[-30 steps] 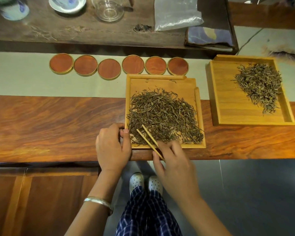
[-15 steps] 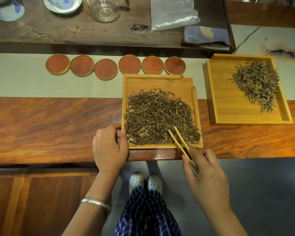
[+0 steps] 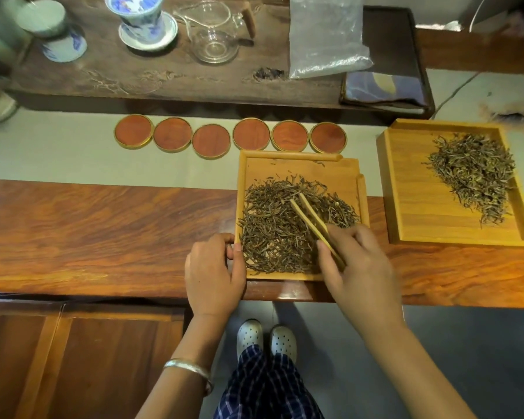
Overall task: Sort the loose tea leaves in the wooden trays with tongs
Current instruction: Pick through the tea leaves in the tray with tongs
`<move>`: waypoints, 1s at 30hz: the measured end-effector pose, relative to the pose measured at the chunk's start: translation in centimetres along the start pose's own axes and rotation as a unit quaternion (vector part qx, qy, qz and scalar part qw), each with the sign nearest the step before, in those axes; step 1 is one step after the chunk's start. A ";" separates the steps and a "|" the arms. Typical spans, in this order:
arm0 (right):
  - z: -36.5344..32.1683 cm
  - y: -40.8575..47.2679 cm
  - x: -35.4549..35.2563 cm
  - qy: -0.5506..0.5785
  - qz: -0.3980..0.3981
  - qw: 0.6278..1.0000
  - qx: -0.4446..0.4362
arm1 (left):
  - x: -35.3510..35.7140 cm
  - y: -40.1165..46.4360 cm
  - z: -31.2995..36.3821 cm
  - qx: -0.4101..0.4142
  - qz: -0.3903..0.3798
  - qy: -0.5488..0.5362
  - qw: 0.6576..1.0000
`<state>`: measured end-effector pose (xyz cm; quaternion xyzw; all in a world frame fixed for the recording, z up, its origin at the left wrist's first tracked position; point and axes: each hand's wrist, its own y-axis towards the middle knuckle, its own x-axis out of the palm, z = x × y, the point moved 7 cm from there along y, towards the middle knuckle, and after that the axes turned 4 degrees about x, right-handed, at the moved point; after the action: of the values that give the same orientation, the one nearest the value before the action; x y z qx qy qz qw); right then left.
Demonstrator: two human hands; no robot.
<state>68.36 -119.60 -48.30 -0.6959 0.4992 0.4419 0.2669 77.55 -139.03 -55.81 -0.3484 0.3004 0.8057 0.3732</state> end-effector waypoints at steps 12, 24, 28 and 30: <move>-2.9 4.0 2.8 -0.053 -0.044 0.997 -0.026 | -0.2 0.2 0.1 -0.009 -0.007 -0.008 1.000; -3.8 5.0 3.9 -0.063 -0.040 0.997 -0.018 | 0.0 0.5 -0.1 -0.022 -0.020 -0.001 1.000; -2.9 5.1 3.8 -0.065 -0.031 0.997 -0.005 | -0.3 0.5 0.2 -0.011 0.003 0.009 1.000; -3.0 5.6 4.2 -0.076 -0.033 0.997 -0.005 | -0.4 0.4 0.4 0.003 0.019 0.021 1.000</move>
<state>64.68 -125.99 -50.17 -0.6776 0.4522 0.4870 0.3149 77.24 -139.12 -55.17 -0.3584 0.3176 0.8040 0.3525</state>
